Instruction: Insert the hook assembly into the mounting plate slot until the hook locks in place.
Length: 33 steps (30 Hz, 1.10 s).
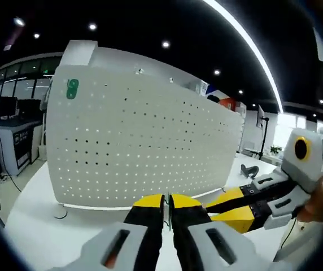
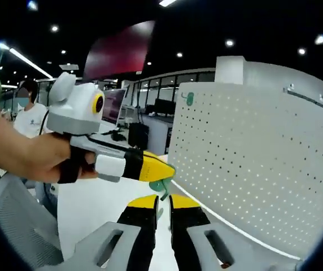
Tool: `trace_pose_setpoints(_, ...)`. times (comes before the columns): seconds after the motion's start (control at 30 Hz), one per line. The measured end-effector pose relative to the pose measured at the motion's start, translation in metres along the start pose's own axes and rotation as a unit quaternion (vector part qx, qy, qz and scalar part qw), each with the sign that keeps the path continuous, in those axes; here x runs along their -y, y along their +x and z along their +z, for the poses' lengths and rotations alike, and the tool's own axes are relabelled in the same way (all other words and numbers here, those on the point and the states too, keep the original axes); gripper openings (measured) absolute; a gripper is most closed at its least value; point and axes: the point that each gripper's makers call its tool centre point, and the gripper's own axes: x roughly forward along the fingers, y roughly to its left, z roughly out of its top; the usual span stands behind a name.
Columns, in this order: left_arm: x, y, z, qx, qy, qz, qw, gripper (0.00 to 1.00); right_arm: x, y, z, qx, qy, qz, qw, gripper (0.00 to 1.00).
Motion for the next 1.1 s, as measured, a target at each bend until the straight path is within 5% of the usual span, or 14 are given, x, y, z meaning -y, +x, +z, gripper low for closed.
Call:
trace_pose_setpoints(0.23, -0.0008, 0.0000, -0.0001, 0.013, -0.049, -0.003, 0.9987, 0.04, 0.0014, 0.0004, 0.0052, 0.013, 0.034, -0.001, 0.9993, 0.06)
trace_pose_setpoints(0.77, 0.0031, -0.0006, 0.0040, 0.028, -0.071, -0.010, 0.9970, 0.05, 0.0038, 0.0023, 0.0041, 0.017, 0.109, 0.002, 0.9939, 0.03)
trace_pose_setpoints(1.1, 0.0065, -0.0012, 0.0003, 0.016, -0.059, -0.020, 0.9980, 0.05, 0.0065, -0.0013, 0.0030, 0.012, 0.076, -0.001, 0.9970, 0.02)
